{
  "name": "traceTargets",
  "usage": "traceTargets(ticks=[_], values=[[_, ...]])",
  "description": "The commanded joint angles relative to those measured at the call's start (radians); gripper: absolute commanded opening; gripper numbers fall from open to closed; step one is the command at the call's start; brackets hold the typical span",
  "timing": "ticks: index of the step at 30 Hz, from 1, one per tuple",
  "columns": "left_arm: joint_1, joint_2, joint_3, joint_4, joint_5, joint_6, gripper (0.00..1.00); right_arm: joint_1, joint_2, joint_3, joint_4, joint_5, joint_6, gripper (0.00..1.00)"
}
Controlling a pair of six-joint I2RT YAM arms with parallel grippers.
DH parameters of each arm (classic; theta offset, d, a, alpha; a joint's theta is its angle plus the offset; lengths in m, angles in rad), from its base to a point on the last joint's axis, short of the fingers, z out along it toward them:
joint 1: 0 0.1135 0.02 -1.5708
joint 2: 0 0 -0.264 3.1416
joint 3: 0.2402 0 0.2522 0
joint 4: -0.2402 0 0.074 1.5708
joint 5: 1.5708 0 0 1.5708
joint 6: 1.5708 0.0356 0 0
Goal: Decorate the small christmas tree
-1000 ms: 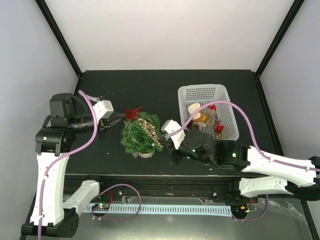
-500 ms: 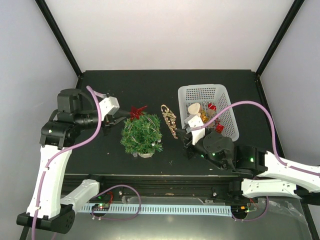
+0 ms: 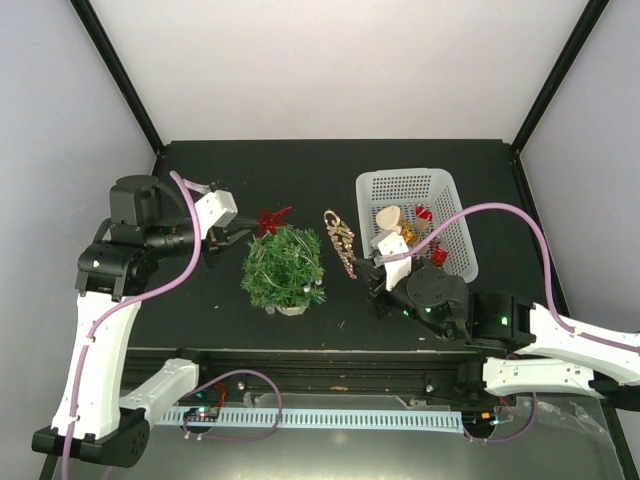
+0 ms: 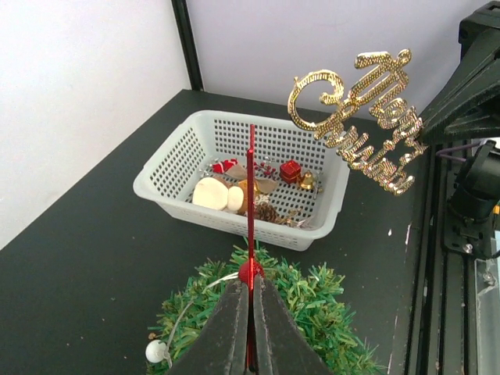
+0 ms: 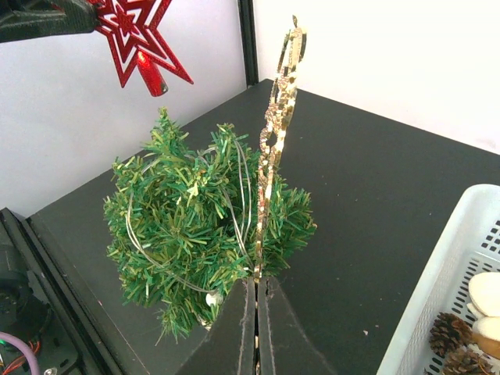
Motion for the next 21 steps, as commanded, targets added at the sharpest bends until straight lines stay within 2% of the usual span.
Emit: traceTargets(ticks=[1, 21], values=[[-0.008, 0.011, 0.053, 0.001, 0.007, -0.021, 0.02, -0.004, -0.009, -0.005, 0.012, 0.028, 0.009, 0.01], [-0.017, -0.005, -0.022, -0.001, 0.014, -0.005, 0.02, -0.004, -0.002, -0.021, 0.012, 0.032, 0.024, 0.01]])
